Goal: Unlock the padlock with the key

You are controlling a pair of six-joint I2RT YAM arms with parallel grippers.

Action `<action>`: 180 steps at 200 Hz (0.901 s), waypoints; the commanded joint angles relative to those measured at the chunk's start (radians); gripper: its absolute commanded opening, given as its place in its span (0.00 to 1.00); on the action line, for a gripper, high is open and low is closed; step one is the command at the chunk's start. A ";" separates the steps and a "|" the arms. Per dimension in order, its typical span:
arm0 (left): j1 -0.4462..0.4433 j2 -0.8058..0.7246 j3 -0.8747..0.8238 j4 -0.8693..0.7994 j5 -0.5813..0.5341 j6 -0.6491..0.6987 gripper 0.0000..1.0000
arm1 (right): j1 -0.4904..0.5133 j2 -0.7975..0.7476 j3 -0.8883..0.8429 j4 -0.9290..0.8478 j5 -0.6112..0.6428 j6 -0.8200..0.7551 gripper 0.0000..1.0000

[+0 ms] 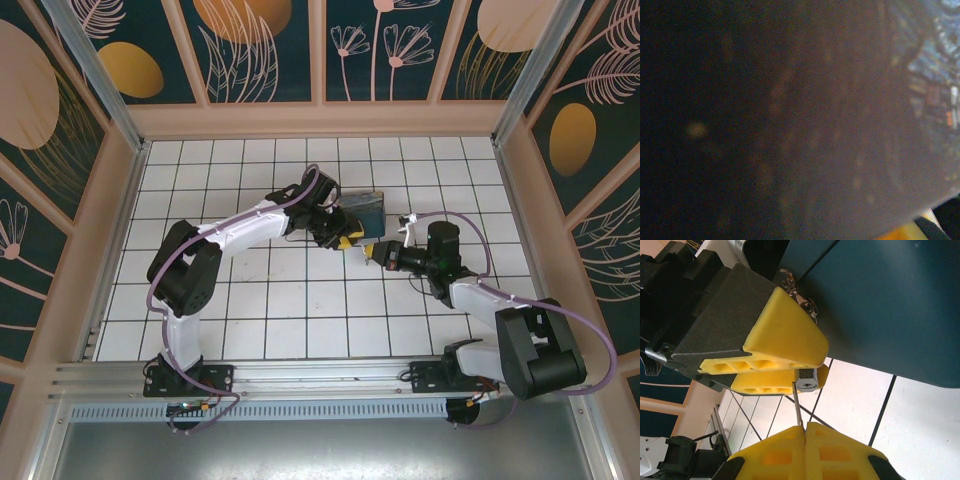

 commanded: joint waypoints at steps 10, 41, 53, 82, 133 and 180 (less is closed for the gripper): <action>0.008 -0.059 -0.009 0.047 0.040 -0.032 0.05 | -0.005 -0.020 -0.023 -0.053 0.000 -0.045 0.00; 0.007 -0.064 -0.008 0.040 0.038 -0.029 0.05 | -0.007 -0.036 -0.038 -0.052 -0.011 -0.046 0.00; 0.007 -0.064 -0.010 0.043 0.038 -0.029 0.05 | -0.008 -0.049 -0.041 -0.052 -0.003 -0.046 0.00; 0.008 -0.065 -0.008 0.044 0.037 -0.027 0.05 | -0.008 -0.048 -0.032 -0.028 -0.008 -0.035 0.00; 0.007 -0.064 -0.007 0.040 0.036 -0.024 0.05 | -0.006 -0.052 -0.009 0.026 -0.012 -0.003 0.00; 0.007 -0.065 -0.006 0.044 0.038 -0.025 0.04 | -0.007 -0.021 0.004 0.067 -0.011 0.017 0.00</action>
